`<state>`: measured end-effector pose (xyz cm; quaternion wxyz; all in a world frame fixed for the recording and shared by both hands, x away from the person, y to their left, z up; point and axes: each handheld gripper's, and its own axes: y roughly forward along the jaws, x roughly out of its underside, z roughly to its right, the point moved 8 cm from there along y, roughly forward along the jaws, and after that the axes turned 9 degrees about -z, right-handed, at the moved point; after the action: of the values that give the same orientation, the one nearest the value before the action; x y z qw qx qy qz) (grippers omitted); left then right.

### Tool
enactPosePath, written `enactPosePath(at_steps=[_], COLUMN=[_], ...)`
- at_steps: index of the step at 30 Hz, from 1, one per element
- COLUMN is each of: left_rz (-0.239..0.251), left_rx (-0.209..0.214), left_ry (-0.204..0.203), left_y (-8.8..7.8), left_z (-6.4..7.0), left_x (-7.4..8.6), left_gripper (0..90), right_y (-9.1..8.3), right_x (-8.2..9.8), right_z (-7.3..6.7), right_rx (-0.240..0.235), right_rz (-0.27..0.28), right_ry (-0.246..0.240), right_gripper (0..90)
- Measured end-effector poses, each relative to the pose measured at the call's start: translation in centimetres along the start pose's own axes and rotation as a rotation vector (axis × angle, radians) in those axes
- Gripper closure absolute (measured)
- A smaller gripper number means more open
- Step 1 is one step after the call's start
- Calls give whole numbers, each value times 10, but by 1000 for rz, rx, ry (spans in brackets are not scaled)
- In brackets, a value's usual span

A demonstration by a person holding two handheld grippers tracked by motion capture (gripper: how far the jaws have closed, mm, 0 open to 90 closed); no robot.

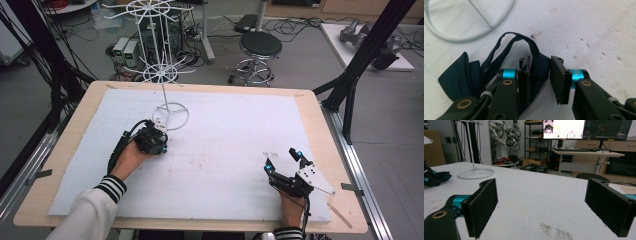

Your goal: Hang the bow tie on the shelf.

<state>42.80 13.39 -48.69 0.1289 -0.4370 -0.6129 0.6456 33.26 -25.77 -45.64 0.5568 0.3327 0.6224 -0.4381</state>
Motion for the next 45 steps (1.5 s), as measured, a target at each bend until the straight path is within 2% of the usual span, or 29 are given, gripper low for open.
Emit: enactPosePath(at_steps=[1, 3, 7, 19, 22, 26, 27, 28, 29, 30, 32, 40, 45], left_rz=[-9, -1, 3, 81, 133, 208, 242, 242, 276, 276, 310, 388, 431], left_rx=[1, 24, 14, 13, 31, 34, 31, 31, 28, 28, 30, 42, 74], left_ry=[4, -23, -23, -40, -72, -112, -124, -124, -131, -131, -142, -189, -226], left_y=[0, 1, -1, -17, -24, -32, -37, -37, -42, -42, -48, -65, -74], left_z=[-2, -2, -3, -5, -7, -11, -13, -13, -15, -15, -17, -25, -31], left_x=[1, 1, 1, -2, -4, -3, -4, -4, -4, -4, -5, -1, 3], left_gripper=[717, 751, 789, 808, 808, 811, 811, 812, 812, 812, 812, 813, 815], right_y=[0, 0, 0, 0, 0, 0, 0, 0, 0, 0, 0, 0, 0], right_x=[0, 0, 0, 0, 0, 0, 0, 0, 0, 0, 0, 0, 0], right_z=[0, 0, 0, 0, 0, 0, 0, 0, 0, 0, 0, 0, 0], right_rx=[1, 1, 1, 1, 1, 0, 0, -1, 0, 0, 0, 1, -3], right_rz=[0, 0, 0, 0, 0, 0, 1, 2, 1, 1, 1, 1, 2], right_ry=[0, -1, -1, -1, 0, 0, -1, 0, -1, -1, -1, -2, 3], right_gripper=[103, 103, 103, 103, 103, 103, 103, 103, 103, 103, 103, 103, 103])
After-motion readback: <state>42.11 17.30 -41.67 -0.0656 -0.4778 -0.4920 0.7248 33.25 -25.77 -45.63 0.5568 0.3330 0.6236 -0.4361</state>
